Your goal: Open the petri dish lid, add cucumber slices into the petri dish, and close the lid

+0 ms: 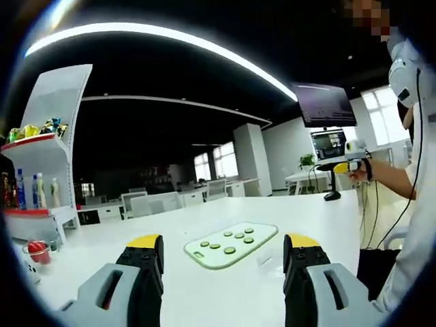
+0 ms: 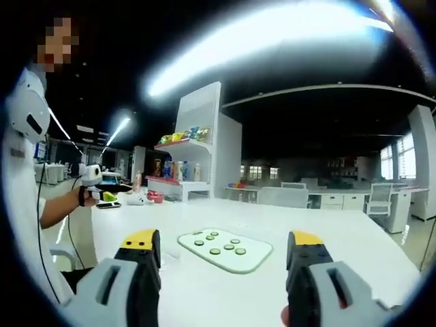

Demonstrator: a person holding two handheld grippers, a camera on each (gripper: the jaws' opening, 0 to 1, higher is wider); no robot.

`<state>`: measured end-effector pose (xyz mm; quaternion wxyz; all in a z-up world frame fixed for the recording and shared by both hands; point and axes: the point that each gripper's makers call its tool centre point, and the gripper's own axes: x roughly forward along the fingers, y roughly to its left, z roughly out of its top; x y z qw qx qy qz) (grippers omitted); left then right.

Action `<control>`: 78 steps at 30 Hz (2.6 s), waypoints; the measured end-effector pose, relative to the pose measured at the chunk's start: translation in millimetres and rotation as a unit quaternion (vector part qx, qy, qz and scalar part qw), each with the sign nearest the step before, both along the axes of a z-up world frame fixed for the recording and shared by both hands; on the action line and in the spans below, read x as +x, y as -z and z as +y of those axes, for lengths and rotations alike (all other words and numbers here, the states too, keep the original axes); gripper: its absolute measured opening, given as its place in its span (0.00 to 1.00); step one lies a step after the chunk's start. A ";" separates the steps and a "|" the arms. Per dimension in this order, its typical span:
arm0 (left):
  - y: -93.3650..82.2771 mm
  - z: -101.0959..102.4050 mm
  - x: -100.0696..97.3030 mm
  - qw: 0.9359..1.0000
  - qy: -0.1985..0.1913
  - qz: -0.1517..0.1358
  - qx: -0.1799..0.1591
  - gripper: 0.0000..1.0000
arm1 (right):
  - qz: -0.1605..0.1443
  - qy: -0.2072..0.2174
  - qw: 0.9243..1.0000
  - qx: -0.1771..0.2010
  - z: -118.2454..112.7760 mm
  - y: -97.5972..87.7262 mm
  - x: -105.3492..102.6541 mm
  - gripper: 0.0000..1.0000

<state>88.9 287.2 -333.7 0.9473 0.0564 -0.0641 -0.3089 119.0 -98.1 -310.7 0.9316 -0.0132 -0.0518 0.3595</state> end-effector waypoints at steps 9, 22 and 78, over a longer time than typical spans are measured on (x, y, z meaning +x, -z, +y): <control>12.1 -22.3 1.0 0.998 0.058 0.012 0.020 0.73 | 0.009 -0.042 0.999 -0.025 21.2 9.1 3.1 0.76; 20.6 -50.9 2.0 0.990 0.134 0.032 0.023 0.74 | 0.013 -0.114 0.992 -0.049 51.8 18.1 4.3 0.77; 101.2 -128.2 33.0 0.943 0.276 0.121 0.142 0.75 | 0.069 -0.318 0.921 -0.216 184.9 109.6 6.5 0.81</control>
